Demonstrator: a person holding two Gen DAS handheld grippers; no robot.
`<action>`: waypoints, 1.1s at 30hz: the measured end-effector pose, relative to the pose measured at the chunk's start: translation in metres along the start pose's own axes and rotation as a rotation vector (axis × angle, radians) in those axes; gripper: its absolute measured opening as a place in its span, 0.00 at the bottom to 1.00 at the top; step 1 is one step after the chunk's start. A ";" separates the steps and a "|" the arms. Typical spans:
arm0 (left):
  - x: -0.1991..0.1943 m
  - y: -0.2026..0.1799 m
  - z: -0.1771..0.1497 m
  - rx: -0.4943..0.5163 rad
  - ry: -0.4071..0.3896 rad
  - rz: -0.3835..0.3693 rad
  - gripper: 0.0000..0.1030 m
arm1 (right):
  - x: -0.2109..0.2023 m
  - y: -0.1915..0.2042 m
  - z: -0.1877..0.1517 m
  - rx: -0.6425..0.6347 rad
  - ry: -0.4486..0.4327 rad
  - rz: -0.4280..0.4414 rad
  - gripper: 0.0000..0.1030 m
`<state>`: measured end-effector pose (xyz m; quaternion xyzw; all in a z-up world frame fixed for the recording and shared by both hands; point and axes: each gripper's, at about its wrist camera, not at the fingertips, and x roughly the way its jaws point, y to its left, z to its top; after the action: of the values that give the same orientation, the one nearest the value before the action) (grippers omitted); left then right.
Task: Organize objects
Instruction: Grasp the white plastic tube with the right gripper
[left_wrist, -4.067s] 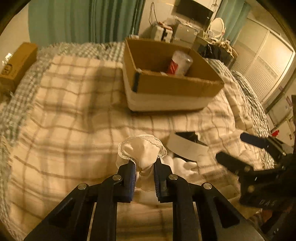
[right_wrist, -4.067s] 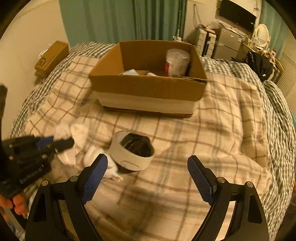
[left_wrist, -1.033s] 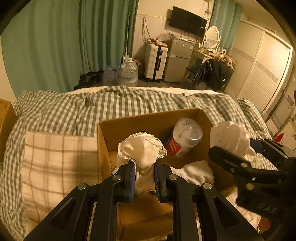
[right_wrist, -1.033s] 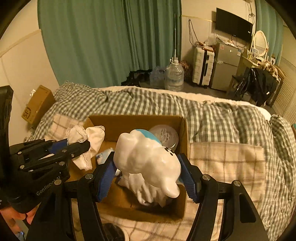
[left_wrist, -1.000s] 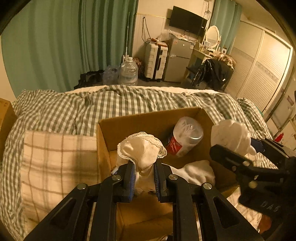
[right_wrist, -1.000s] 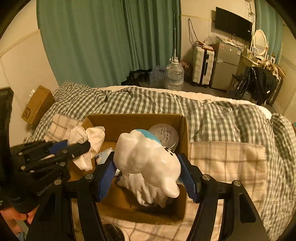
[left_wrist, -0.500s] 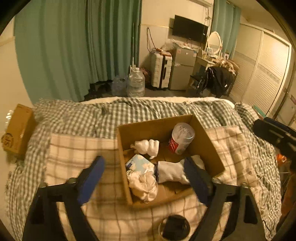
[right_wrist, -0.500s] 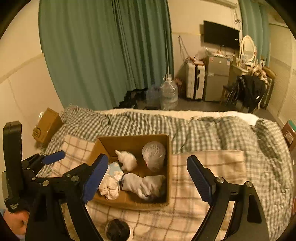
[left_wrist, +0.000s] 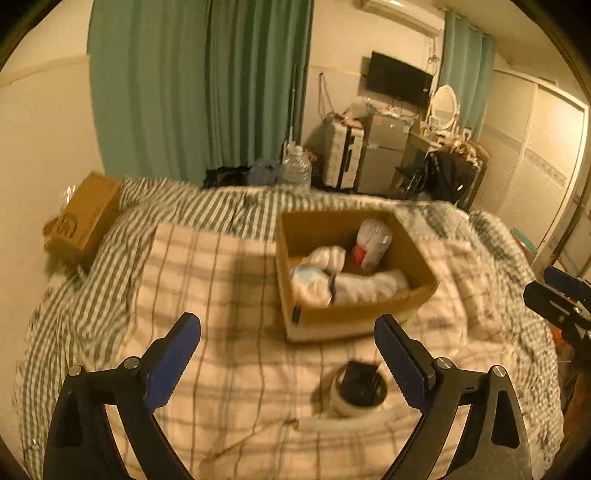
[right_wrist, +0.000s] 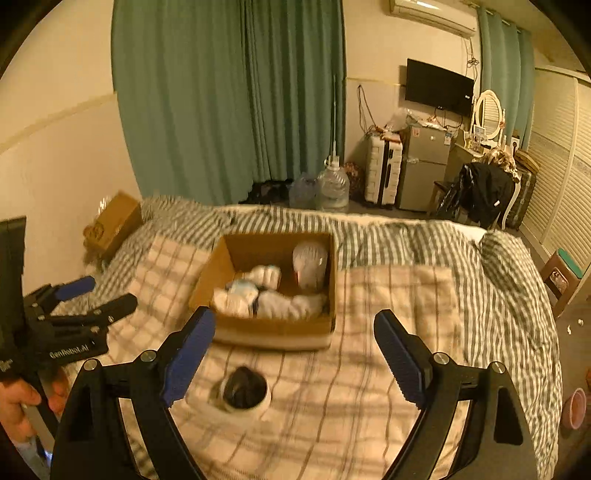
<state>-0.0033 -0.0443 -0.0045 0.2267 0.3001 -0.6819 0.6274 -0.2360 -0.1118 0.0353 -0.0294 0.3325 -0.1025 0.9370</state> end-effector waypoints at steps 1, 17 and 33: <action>0.005 0.002 -0.008 -0.002 0.016 0.003 0.95 | 0.004 0.003 -0.010 -0.006 0.010 -0.003 0.85; 0.087 0.004 -0.094 -0.026 0.280 0.021 0.95 | 0.129 0.008 -0.123 -0.027 0.364 0.065 0.85; 0.094 0.010 -0.096 -0.045 0.297 0.025 0.95 | 0.175 0.038 -0.157 -0.124 0.572 0.234 0.33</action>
<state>-0.0106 -0.0457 -0.1390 0.3146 0.4017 -0.6263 0.5894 -0.1957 -0.1097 -0.1998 -0.0179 0.5895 0.0226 0.8072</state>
